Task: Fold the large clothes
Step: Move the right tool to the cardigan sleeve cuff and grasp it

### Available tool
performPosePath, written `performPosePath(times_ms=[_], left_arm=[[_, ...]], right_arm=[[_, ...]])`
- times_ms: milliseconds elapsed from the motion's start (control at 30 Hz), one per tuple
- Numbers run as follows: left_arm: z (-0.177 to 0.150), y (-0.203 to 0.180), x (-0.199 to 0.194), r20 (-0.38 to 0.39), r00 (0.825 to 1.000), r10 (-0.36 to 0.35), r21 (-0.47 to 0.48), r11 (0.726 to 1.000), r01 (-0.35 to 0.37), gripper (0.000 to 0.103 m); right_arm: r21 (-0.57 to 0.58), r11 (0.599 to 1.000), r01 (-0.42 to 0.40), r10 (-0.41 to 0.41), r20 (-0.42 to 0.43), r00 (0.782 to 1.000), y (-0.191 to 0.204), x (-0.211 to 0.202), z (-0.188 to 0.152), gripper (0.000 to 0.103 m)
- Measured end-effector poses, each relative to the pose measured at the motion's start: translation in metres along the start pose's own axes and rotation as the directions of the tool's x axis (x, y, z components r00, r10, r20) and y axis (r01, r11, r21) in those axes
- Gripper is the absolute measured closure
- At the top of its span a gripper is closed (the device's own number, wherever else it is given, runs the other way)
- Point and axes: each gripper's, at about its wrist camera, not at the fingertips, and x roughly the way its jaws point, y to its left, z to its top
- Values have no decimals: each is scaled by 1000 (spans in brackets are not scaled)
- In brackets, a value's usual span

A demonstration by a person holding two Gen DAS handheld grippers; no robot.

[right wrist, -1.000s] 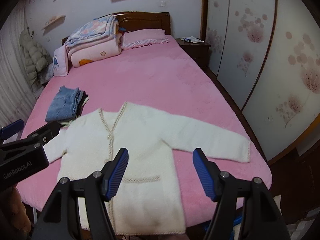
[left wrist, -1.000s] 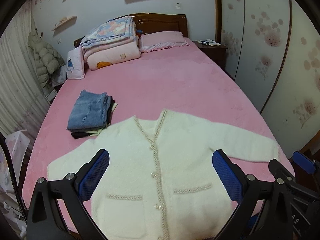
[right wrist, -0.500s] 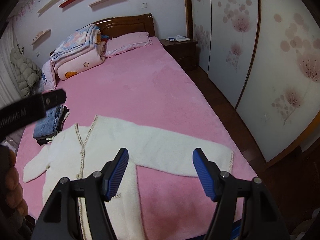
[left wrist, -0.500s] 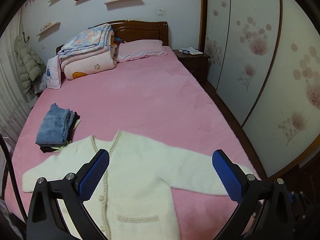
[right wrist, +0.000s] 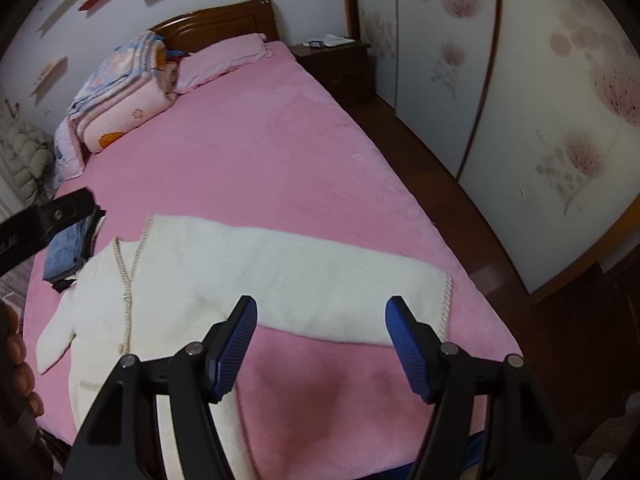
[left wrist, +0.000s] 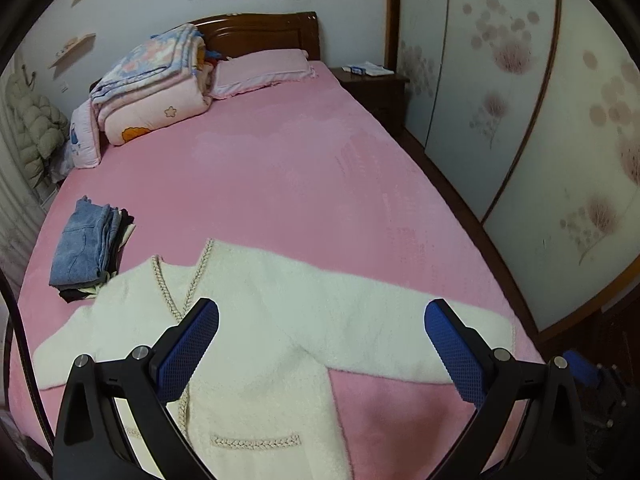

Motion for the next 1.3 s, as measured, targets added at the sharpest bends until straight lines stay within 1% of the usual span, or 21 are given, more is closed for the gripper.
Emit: performPosePath(times_ms=[67,100,167,267,300,433,567,667,733,933,1000,1100,1200,1300], left_arm=[[-2,-7,13,-12,1000,-1,22,1000,1,1],[-2,-9,22,-28,999,-14,26,1000,15,1],[-2,-12,37,-62,997,-40,13,999,41,1],[-1,-15,61,-121,988,-100,-14,995,99,2],[-2,-17,67,-131,986,-108,-18,994,106,2],[-10,-28,89,-138,982,-127,-34,992,124,2],[-19,-37,113,-172,977,-123,-21,992,122,2],[-29,-44,135,-202,974,-101,-6,995,102,3],[-37,-49,147,-220,971,-95,2,995,98,7],[-59,-53,181,-292,953,-79,4,996,84,8],[-63,-54,187,-304,950,-78,3,997,82,9],[-67,-56,191,-318,945,-75,6,997,80,9],[-66,-55,189,-317,945,-76,10,996,83,9],[-66,-54,188,-317,945,-76,23,996,88,9]], right_arm=[[20,1000,22,-22,-14,1000,-13,11,0,36],[33,999,39,-39,-21,999,-22,18,0,36],[55,996,66,-64,-37,997,-38,30,1,36],[86,989,117,-112,-68,991,-63,50,-1,36],[90,986,139,-132,-81,988,-71,58,-2,36],[96,975,200,-188,-118,975,-97,84,-12,36],[118,969,219,-197,-176,965,-122,115,-17,36],[156,966,207,-170,-221,960,-143,136,-23,36],[170,964,204,-162,-232,959,-154,146,-28,36],[222,962,160,-95,-279,956,-181,175,-42,37],[262,958,117,-36,-294,955,-189,186,-45,38],[303,949,89,11,-314,949,-192,201,-46,43],[328,941,81,34,-331,943,-193,219,-44,48],[328,940,90,32,-349,937,-191,240,-44,48]])
